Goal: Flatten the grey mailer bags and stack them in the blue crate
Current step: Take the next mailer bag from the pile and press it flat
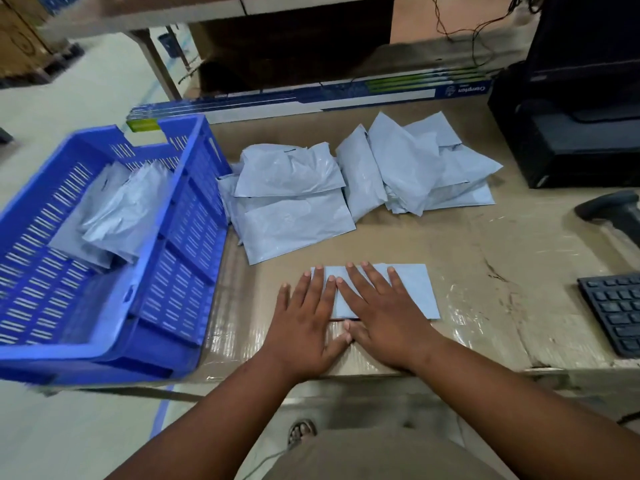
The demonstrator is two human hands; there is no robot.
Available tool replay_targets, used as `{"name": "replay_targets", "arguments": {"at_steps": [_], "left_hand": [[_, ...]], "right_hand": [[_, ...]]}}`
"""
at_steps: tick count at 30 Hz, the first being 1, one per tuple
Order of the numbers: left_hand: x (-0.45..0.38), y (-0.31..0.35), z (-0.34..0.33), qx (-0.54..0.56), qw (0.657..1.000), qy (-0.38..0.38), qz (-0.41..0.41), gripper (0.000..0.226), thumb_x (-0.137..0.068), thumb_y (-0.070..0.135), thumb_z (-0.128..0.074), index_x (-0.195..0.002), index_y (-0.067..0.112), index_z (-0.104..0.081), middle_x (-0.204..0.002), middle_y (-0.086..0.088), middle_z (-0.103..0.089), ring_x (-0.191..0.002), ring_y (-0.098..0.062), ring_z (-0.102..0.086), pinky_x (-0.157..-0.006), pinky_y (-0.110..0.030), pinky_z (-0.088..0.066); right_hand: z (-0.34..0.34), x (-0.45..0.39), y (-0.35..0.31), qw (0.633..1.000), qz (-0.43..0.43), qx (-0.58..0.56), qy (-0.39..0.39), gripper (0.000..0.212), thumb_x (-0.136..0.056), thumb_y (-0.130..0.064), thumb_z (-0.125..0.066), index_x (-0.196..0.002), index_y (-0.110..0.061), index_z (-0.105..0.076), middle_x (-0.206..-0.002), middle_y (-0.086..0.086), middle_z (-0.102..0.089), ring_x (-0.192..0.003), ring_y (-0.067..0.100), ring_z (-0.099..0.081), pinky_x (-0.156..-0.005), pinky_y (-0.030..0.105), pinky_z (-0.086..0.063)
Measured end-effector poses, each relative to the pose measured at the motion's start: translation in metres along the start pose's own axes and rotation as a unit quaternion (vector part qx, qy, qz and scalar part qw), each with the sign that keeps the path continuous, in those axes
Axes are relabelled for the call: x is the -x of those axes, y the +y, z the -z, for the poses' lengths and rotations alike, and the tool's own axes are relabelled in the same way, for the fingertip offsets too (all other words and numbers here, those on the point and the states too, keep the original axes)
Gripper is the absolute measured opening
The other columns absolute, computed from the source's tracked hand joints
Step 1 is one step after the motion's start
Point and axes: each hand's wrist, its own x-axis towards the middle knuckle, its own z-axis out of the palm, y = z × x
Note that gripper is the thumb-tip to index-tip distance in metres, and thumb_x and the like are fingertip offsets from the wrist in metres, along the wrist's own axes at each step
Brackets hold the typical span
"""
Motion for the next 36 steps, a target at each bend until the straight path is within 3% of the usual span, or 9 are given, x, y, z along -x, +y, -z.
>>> {"name": "replay_targets", "arguments": {"at_steps": [11, 15, 19, 22, 25, 28, 31, 33, 36], "left_hand": [[0.000, 0.000, -0.001, 0.012, 1.000, -0.003, 0.003, 0.097, -0.097, 0.077, -0.033, -0.170, 0.022, -0.001, -0.177, -0.007, 0.012, -0.164, -0.030, 0.004, -0.125, -0.064, -0.014], [0.000, 0.004, 0.012, -0.003, 1.000, 0.004, 0.003, 0.098, -0.095, 0.078, -0.037, -0.170, 0.020, -0.012, -0.178, -0.010, 0.001, -0.163, -0.035, -0.001, -0.123, -0.068, -0.014], [-0.009, 0.008, 0.036, 0.051, 0.990, 0.084, -0.098, 0.096, -0.092, 0.056, -0.059, -0.168, 0.013, -0.019, -0.177, -0.012, -0.009, -0.163, -0.032, -0.006, -0.125, -0.062, -0.017], [-0.029, 0.016, 0.041, 0.090, 0.975, 0.088, -0.183, 0.094, -0.085, 0.040, -0.056, -0.168, 0.011, -0.023, -0.175, -0.012, -0.016, -0.164, -0.028, -0.008, -0.129, -0.056, -0.014], [-0.042, 0.015, 0.025, 0.085, 0.976, 0.052, -0.194, 0.091, -0.087, 0.046, -0.048, -0.168, 0.013, -0.021, -0.176, -0.010, -0.015, -0.164, -0.026, -0.007, -0.127, -0.057, -0.020], [-0.039, 0.009, 0.011, 0.050, 0.982, 0.047, -0.176, 0.098, -0.090, 0.052, -0.060, -0.170, 0.018, -0.014, -0.178, -0.007, -0.006, -0.164, -0.025, -0.003, -0.128, -0.056, -0.016], [-0.034, -0.001, 0.005, 0.059, 0.986, 0.065, -0.141, 0.096, -0.096, 0.064, -0.056, -0.170, 0.017, -0.016, -0.177, -0.009, -0.010, -0.163, -0.029, -0.011, -0.128, -0.054, -0.019], [-0.029, -0.016, 0.001, 0.064, 0.988, 0.070, -0.122, 0.095, -0.099, 0.068, -0.053, -0.168, 0.013, -0.020, -0.177, -0.010, -0.012, -0.163, -0.027, -0.012, -0.128, -0.051, -0.022], [-0.019, -0.042, -0.001, 0.047, 0.994, 0.033, -0.088, 0.097, -0.100, 0.075, -0.045, -0.170, 0.018, -0.010, -0.178, -0.001, -0.001, -0.164, -0.018, -0.004, -0.131, -0.046, -0.016]], "right_hand": [[-0.001, 0.000, 0.000, 1.000, -0.008, 0.005, -0.011, 0.077, -0.105, -0.066, -0.027, -0.169, -0.035, 0.006, -0.177, -0.005, 0.014, -0.162, 0.022, 0.016, -0.129, 0.060, -0.005], [0.004, 0.001, 0.000, 1.000, -0.003, 0.004, -0.015, 0.079, -0.105, -0.067, -0.026, -0.169, -0.033, 0.003, -0.177, -0.004, 0.011, -0.163, 0.022, 0.013, -0.129, 0.061, -0.003], [0.023, -0.004, -0.001, 0.999, -0.008, -0.027, 0.022, 0.082, -0.102, -0.064, -0.033, -0.170, -0.024, -0.011, -0.178, 0.002, -0.008, -0.164, 0.021, -0.001, -0.129, 0.061, -0.009], [0.034, -0.015, -0.003, 0.999, 0.032, -0.008, -0.005, 0.083, -0.096, -0.054, -0.024, -0.170, -0.026, 0.001, -0.177, 0.004, -0.003, -0.164, 0.021, -0.001, -0.130, 0.057, 0.001], [0.024, -0.017, 0.003, 0.999, 0.025, -0.002, -0.044, 0.082, -0.097, -0.054, -0.023, -0.168, -0.030, 0.011, -0.177, 0.002, 0.008, -0.164, 0.020, 0.004, -0.130, 0.054, 0.006], [0.011, -0.015, 0.013, 1.000, 0.013, -0.002, -0.023, 0.080, -0.103, -0.061, -0.031, -0.169, -0.031, 0.002, -0.178, -0.003, 0.002, -0.163, 0.019, 0.006, -0.131, 0.055, -0.002], [0.006, -0.009, 0.020, 0.999, -0.012, -0.028, -0.021, 0.084, -0.099, -0.077, -0.030, -0.169, -0.037, -0.009, -0.178, -0.003, 0.001, -0.163, 0.021, 0.009, -0.130, 0.055, -0.007], [0.005, 0.001, 0.029, 0.998, -0.045, -0.045, -0.012, 0.092, -0.094, -0.085, -0.031, -0.169, -0.038, -0.007, -0.178, -0.002, 0.005, -0.163, 0.023, 0.008, -0.131, 0.051, -0.008], [0.010, 0.025, 0.054, 0.994, -0.102, -0.023, -0.023, 0.100, -0.090, -0.091, -0.021, -0.169, -0.034, 0.001, -0.177, -0.004, 0.010, -0.163, 0.018, 0.009, -0.131, 0.048, -0.006]]}}
